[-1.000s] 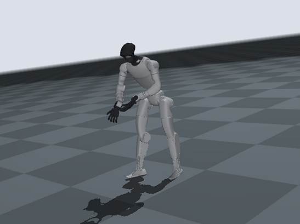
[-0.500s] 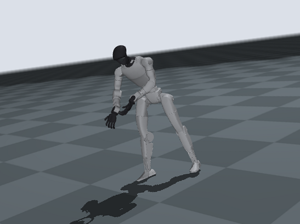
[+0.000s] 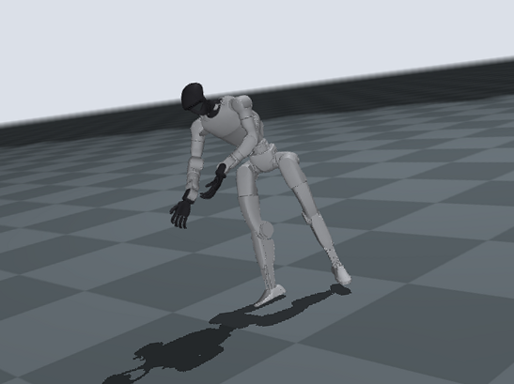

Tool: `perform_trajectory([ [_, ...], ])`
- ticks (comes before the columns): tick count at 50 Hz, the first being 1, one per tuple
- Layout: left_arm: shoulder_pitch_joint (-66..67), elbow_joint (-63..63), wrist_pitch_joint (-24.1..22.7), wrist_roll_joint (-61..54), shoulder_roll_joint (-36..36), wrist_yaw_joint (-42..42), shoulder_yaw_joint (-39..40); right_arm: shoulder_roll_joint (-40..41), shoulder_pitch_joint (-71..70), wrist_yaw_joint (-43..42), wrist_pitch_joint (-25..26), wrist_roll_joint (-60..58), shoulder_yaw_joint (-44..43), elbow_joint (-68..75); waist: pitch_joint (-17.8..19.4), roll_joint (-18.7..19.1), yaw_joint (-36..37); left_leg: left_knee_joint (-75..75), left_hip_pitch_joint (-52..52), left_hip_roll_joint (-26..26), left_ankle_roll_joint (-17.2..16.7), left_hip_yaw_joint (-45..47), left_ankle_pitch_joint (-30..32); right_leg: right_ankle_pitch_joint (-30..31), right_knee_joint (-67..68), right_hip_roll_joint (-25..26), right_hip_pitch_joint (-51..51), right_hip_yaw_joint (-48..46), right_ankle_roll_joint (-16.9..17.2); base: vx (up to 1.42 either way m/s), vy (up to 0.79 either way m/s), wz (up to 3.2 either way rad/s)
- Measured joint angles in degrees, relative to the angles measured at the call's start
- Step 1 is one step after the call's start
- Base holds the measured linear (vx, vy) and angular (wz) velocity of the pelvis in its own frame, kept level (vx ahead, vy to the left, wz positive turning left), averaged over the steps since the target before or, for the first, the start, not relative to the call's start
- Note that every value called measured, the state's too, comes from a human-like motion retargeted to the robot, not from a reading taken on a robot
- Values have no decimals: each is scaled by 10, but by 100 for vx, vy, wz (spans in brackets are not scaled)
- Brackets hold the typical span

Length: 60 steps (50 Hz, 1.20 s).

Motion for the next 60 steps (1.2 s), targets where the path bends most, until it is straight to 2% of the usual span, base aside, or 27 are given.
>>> perform_trajectory([
  [3, 50, -40, 13, 3, 27, -17, 9, 19, 43, -29, -29, -10, -2, -100, -3, 3, -29, 0, -12, 4, 0, 8, -1, -3, 1, -12, -3, -7, 0, 11, -2, 47],
  [7, 242, -208, 57, 7, 127, -74, -22, 3, 251, -5, -63, 20, 42, -396, -6, -3, -55, 0, -7, -3, 0, -2, -6, -13, 8, -32, 8, -9, 0, 19, 3, 21],
  [10, 368, -300, 61, 4, 191, -100, -23, -12, 386, 3, -91, 66, 79, -548, -6, -5, -55, 0, -1, -18, 0, -28, -1, -23, 15, -44, 15, -1, 0, 20, 7, -20],
  [13, 463, -360, 89, -4, 231, -160, 9, -67, 410, 146, 15, -129, 124, -603, -3, -3, -44, 0, 5, -28, 0, -50, 8, -32, 21, -41, 17, 16, 0, 14, 3, -61],
  [14, 483, -370, 77, -6, 236, -161, 21, -83, 387, 101, 29, -313, 137, -589, -3, -2, -39, 0, 5, -30, 0, -53, 11, -33, 23, -37, 16, 23, 0, 6, 0, -83],
  [15, 500, -379, 60, -6, 240, -156, 34, -99, 353, 5, 38, -555, 151, -562, -2, -1, -34, 0, 5, -31, 0, -53, 14, -35, 24, -33, 14, 30, 0, 3, -2, -84],
  [16, 505, -378, 70, -21, 230, -161, 33, -90, 375, 114, 26, -314, 155, -592, -1, 3, -30, 0, 4, -30, 0, -52, 16, -35, 24, -26, 14, 35, 0, 2, -3, -82],
  [17, 503, -374, 73, -31, 221, -160, 32, -86, 378, 174, 18, -181, 161, -603, -1, 6, -25, 0, 3, -28, 0, -48, 17, -35, 24, -20, 14, 41, 0, 1, -4, -80],
  [18, 490, -364, 64, -29, 212, -151, 31, -90, 344, 136, 16, -266, 167, -575, 0, 8, -18, 0, 1, -26, 0, -41, 17, -36, 25, -14, 13, 47, 0, 0, -4, -78],
  [19, 468, -348, 61, -31, 198, -142, 26, -84, 321, 139, 20, -245, 168, -551, 0, 11, -13, 0, -1, -23, 0, -33, 16, -36, 26, -8, 13, 52, 0, -1, -3, -73],
  [20, 441, -329, 61, -34, 181, -133, 20, -72, 305, 162, 27, -171, 166, -529, 1, 13, -9, 0, -2, -20, 0, -24, 14, -37, 27, -3, 14, 56, 0, -3, -1, -57],
  [22, 358, -271, 42, -48, 134, -79, 13, -5, 273, 10, -53, 57, 117, -443, 0, 15, -4, 0, -6, -19, 0, -2, 9, -36, 29, 2, 15, 61, 0, -5, 1, -41],
  [27, 68, -16, 41, 24, 54, -36, 41, 69, 61, 20, -13, 3, 25, -118, 1, 11, 8, 0, 4, -7, 0, 38, -17, -45, 37, 15, 25, 71, 0, 0, 0, -24],
  [30, -83, 158, 44, 106, 51, -1, 43, 94, -43, -6, -12, -78, -21, 46, 1, 1, 2, 0, 10, -3, 0, 35, -37, -50, 39, 19, 29, 72, 0, 0, 0, 0],
  [31, -105, 180, 42, 123, 60, 11, 35, 96, -49, -30, -19, -79, -23, 51, 1, -4, 0, 0, 8, -5, 0, 29, -43, -49, 38, 19, 29, 72, 0, 0, 0, 0],
  [33, -113, 185, 43, 153, 86, 23, 31, 105, -28, -61, -37, -78, -27, 10, 1, -12, -8, 0, 9, -8, 0, 13, -56, -51, 38, 17, 33, 72, 0, 10, 6, 7],
  [35, -61, 114, 42, 157, 120, 14, 39, 104, 48, -50, -60, -66, -16, -119, 1, -20, -19, 0, 9, -15, 0, -9, -65, -53, 38, 13, 39, 71, 0, 14, 6, 14],
  [41, 254, -195, 48, 107, 199, -55, 64, 55, 342, 2, -86, -36, 40, -495, 1, -35, -25, 0, -7, -51, 0, -69, -74, -60, 41, -8, 56, 62, 0, 16, 5, 23],
  [45, 419, -312, 48, 51, 248, -108, 42, 22, 453, 115, -104, 43, 56, -595, 1, -31, -6, 0, -38, -62, 0, -63, -70, -63, 48, -10, 50, 58, 0, 8, -1, 9],
  [46, 442, -327, 52, 58, 261, -112, 38, -18, 409, 20, 2, -347, 73, -530, 1, -31, 0, 0, -41, -62, 2, -57, -71, -67, 52, -10, 52, 59, 0, 7, -2, -17],
  [47, 459, -340, 55, 59, 271, -116, 31, -45, 376, -44, 74, -604, 85, -482, 1, -31, 5, 0, -46, -63, 3, -52, -71, -69, 56, -10, 53, 60, 0, 6, 0, -22],
  [48, 461, -348, 55, 50, 276, -118, 17, -48, 366, -46, 77, -594, 90, -468, 1, -30, 12, 0, -55, -65, 5, -47, -70, -69, 58, -10, 52, 61, 0, 0, 0, 0],
  [49, 451, -352, 61, 40, 272, -122, -2, -42, 371, 36, 51, -393, 86, -473, 1, -28, 17, 0, -64, -67, 6, -44, -68, -69, 60, -10, 52, 61, 0, 0, 0, 0],
  [50, 436, -353, 70, 28, 264, -128, -24, -30, 384, 162, 13, -97, 79, -489, 1, -24, 22, 0, -73, -69, 7, -42, -65, -68, 62, -10, 53, 61, 0, 1, 5, -10],
  [52, 376, -337, 54, 9, 226, -83, -52, 13, 342, 27, -67, 128, 44, -413, 1, -23, 34, 0, -90, -70, 2, -35, -57, -69, 66, -9, 54, 62, 0, -1, 7, -13],
  [56, 188, -193, 48, 9, 101, -81, -56, 7, 143, 63, -4, 46, 17, -131, 1, -22, 60, 0, -124, -76, 8, -16, -45, -76, 86, -16, 50, 62, 0, -2, 12, -4],
  [60, 6, 40, 34, 68, -28, -11, 8, -12, 8, 65, -2, 27, -70, 87, 1, -21, 78, 0, -143, -76, 12, 7, -44, -90, 109, -19, 51, 57, -4, 1, 12, 9],
])
